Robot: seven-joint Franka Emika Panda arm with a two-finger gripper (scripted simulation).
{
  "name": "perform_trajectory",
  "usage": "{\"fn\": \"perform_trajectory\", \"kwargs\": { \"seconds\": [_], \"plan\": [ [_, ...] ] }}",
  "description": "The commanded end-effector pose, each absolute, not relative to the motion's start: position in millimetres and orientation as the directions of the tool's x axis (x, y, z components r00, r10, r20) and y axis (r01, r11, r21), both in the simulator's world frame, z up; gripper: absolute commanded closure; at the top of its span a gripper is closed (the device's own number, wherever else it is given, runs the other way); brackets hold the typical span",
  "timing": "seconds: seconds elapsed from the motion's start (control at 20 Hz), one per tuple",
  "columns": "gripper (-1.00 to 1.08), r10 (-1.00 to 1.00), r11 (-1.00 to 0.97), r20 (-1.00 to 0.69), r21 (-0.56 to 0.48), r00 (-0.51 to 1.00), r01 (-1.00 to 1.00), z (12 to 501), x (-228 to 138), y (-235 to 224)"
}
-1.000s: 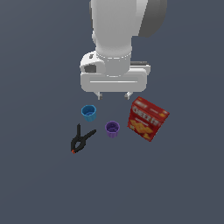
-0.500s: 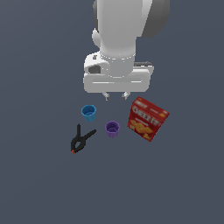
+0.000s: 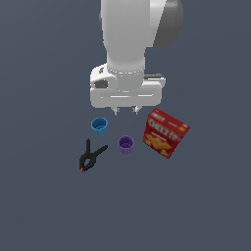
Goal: Pick up a designated object from a clutter of objects.
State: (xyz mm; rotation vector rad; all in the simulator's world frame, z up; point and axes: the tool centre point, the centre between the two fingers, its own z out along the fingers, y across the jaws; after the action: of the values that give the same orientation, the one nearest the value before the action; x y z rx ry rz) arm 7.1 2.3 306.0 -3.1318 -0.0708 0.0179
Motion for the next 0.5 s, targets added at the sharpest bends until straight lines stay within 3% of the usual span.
{"fn": "perform_trajectory", "kwargs": {
  "seconds": [0.0,0.45],
  "plan": [
    [-0.2,0.054,-0.998,-0.018,-0.016,0.998,0.054,297,6,-5],
    [-0.2,0.109,-0.993,-0.05,-0.06,0.993,0.106,247,-8,-51]
  ]
}}
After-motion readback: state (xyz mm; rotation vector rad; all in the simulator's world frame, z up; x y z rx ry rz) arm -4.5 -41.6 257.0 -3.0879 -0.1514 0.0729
